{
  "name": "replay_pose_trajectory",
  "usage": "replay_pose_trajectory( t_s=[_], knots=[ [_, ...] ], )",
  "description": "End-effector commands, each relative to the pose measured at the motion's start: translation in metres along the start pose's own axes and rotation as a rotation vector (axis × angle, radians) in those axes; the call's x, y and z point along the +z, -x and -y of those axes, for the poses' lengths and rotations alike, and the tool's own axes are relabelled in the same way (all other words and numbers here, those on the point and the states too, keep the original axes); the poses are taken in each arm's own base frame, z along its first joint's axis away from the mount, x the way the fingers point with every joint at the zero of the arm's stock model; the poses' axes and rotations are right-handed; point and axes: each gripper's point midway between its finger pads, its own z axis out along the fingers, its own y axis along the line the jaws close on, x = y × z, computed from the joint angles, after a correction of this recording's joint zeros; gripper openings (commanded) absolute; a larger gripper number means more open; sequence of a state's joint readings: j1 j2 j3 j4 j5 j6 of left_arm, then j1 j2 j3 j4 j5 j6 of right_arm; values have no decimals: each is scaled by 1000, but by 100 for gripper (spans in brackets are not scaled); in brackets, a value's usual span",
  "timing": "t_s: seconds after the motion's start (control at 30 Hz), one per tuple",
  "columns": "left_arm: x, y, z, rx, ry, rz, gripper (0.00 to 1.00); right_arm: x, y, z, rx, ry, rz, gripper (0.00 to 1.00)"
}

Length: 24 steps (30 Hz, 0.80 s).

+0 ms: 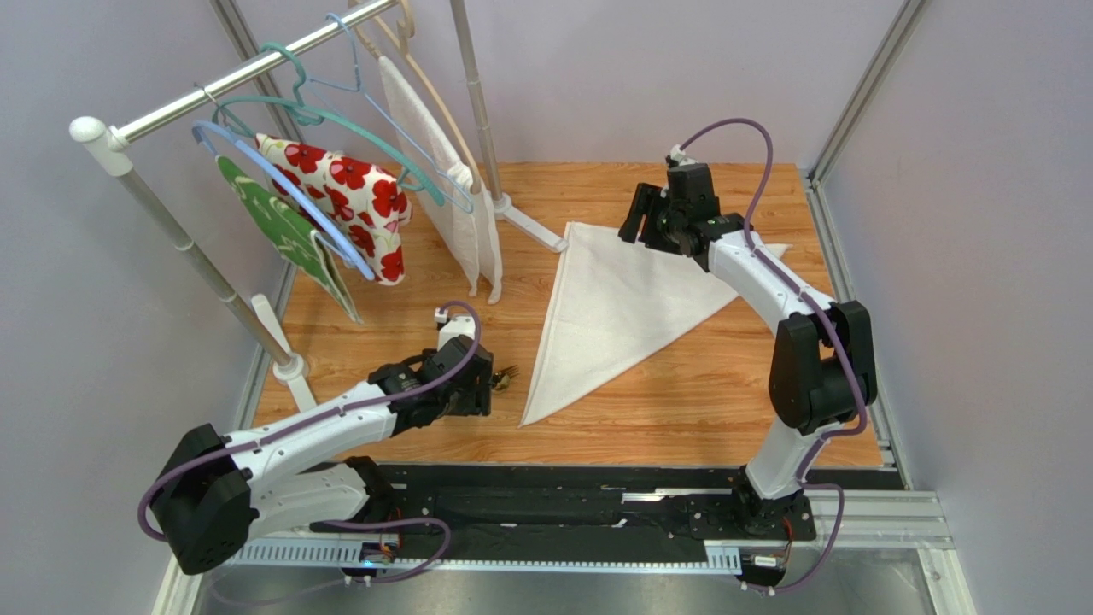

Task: Fold the napkin, place the utensils inside, and roll it up
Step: Fold the napkin

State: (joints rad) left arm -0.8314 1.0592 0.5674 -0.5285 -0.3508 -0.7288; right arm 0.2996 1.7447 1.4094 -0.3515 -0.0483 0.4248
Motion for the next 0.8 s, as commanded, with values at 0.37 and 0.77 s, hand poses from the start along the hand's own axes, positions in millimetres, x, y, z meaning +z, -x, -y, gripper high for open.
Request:
replay_pose_trajectory(
  t_s=[0.37,0.77],
  knots=[
    [22,23,-10,105,54,9,72,-25,12,-24,36,122,25,66],
    [36,2,-2,81,52,-121,66,-37,18,-21,49,128,43,66]
  ],
)
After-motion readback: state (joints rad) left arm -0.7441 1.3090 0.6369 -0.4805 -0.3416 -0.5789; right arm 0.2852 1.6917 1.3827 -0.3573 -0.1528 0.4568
